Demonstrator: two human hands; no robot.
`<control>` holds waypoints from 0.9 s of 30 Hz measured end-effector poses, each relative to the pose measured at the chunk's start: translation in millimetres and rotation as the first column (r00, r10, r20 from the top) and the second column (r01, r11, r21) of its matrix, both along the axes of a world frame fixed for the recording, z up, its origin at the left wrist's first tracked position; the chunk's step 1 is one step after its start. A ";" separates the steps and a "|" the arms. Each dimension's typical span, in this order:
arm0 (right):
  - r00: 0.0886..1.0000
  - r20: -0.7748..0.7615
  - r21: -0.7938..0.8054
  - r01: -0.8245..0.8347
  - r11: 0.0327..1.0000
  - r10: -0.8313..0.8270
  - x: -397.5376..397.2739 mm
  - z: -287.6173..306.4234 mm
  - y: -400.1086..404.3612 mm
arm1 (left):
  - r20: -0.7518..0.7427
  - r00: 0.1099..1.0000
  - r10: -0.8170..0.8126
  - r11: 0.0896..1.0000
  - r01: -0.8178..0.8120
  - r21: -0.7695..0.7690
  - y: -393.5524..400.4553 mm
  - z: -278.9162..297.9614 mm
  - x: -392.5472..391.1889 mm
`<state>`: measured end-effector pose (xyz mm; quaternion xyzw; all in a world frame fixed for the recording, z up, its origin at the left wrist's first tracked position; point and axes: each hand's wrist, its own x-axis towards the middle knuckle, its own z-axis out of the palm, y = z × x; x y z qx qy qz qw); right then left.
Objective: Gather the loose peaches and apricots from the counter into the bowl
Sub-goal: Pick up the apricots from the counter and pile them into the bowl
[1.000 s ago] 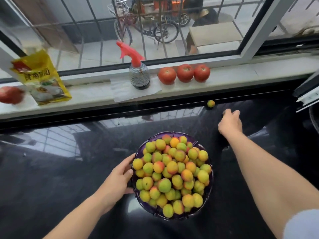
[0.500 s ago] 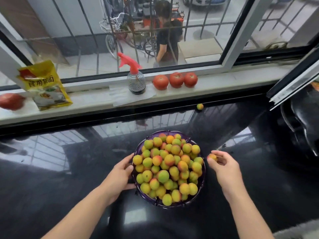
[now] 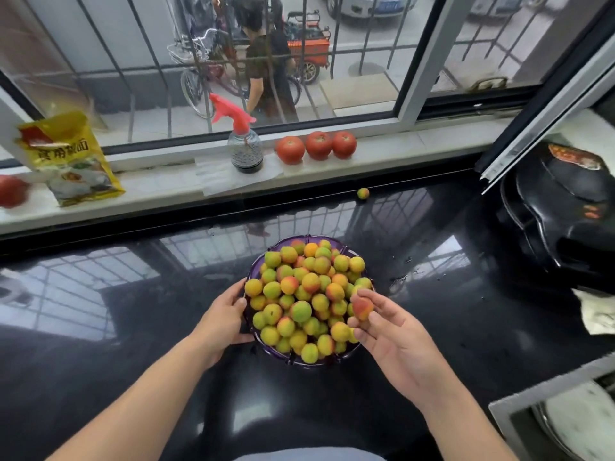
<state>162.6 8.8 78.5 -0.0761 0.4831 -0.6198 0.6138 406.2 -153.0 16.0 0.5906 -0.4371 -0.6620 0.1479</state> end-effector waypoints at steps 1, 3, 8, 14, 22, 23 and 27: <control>0.999 0.039 -0.014 -0.005 1.000 0.005 0.4 0.0 1.7 | 0.001 1.000 -0.001 1.000 0.001 0.002 0.7 0.5 -0.2; 0.995 0.092 -0.032 -0.022 0.999 0.025 -0.8 -2.7 4.9 | 0.008 1.000 -0.002 1.000 0.002 0.001 2.0 1.6 -0.6; 0.996 -0.093 -0.004 -0.017 1.000 0.017 -7.7 -7.2 5.0 | 0.009 1.000 -0.002 1.000 0.002 0.006 3.2 1.4 0.0; 0.341 -0.890 0.293 -0.081 0.953 0.303 -34.7 -16.9 -32.7 | 0.024 1.000 0.000 1.000 0.000 0.003 1.5 -0.7 0.5; -0.121 -0.887 0.454 -0.057 0.889 0.446 -28.4 -27.7 -87.8 | 0.013 1.000 0.010 1.000 -0.010 0.019 3.0 3.4 0.6; -0.131 -0.883 0.461 -0.049 0.886 0.451 -26.6 -30.6 -89.1 | 0.007 1.000 0.012 1.000 -0.012 0.022 2.7 3.0 0.4; -0.140 -0.891 0.442 -0.043 0.896 0.433 -28.0 -34.1 -86.8 | -0.004 1.000 0.015 0.999 -0.015 0.031 2.0 1.4 1.3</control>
